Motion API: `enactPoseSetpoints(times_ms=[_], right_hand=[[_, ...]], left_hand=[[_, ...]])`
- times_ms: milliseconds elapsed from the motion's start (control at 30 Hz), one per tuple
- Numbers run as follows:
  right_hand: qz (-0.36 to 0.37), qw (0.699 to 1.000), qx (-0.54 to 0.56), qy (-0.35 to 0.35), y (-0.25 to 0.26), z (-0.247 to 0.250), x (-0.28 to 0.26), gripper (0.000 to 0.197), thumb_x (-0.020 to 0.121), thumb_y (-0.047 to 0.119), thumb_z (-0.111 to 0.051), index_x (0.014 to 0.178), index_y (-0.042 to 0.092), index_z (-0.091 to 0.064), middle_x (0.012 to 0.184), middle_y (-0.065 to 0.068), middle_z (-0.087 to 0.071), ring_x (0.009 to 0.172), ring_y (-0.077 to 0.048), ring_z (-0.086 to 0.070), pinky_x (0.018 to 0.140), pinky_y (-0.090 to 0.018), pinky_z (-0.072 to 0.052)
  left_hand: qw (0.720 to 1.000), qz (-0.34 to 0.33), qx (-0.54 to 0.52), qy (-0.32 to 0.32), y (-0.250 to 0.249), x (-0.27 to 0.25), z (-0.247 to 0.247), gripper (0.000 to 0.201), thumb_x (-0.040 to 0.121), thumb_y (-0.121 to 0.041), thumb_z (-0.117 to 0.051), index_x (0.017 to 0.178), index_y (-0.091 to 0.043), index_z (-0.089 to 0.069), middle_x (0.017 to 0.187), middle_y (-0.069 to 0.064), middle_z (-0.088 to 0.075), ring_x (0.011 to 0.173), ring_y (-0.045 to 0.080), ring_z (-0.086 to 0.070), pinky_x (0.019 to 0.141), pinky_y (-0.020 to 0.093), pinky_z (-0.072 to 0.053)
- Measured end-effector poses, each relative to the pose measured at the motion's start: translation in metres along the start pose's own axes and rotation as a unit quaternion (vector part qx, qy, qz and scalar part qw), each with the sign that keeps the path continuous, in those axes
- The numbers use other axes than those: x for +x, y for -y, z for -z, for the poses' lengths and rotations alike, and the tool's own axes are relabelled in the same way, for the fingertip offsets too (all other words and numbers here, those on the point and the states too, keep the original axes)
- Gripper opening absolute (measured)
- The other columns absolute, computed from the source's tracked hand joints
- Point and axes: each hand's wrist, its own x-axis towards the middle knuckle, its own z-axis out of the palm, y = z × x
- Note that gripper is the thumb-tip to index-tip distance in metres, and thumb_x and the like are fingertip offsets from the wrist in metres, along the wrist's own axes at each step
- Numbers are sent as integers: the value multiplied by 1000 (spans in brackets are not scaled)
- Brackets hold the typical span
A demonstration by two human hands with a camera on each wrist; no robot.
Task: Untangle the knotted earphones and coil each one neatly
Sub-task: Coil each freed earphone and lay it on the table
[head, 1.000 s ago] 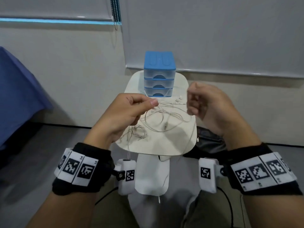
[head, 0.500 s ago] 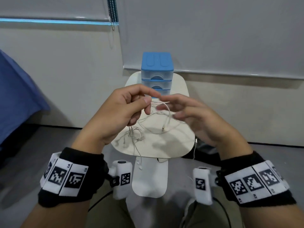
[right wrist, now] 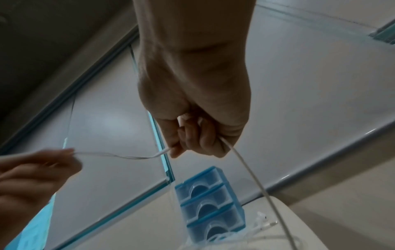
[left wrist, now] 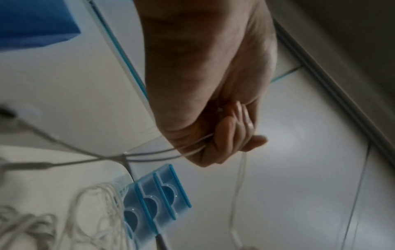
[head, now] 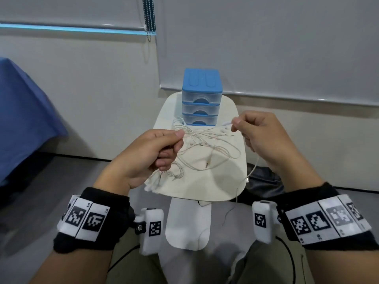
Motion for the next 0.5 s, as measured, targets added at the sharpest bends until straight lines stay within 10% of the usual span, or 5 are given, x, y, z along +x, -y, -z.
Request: enactPoseSetpoints(times_ms=[100,300,500], right_hand=[[-2,997,-76,-9,-13,-11,-5,30,99,27,-64,71,15,-68,52,13,-47,51,-9,-35,55,-28,-30],[23,949,-165,268,-1,-49,-33,28,102,22,-58,77,14,-69,57,20,-53,56,0,-47,56,-14,-32],[71,908,-172,375,39,-54,-43,27,103,26,-57,83,15,-71,60,14,-55,58,-3,-48,59,-21,-38]], left_hand=[[993,-31,-112,-2,-7,6,6,31,99,-30,-53,74,-12,-62,54,-5,-20,41,7,-20,42,21,-19],[979,-86,-159,-90,-13,29,4,34,107,-22,-47,125,-3,-67,64,-1,-56,45,5,-40,44,15,-33],[971,-94,-146,-164,-1,45,-14,27,111,-17,-42,125,0,-58,98,17,-79,94,22,-78,73,22,-60]])
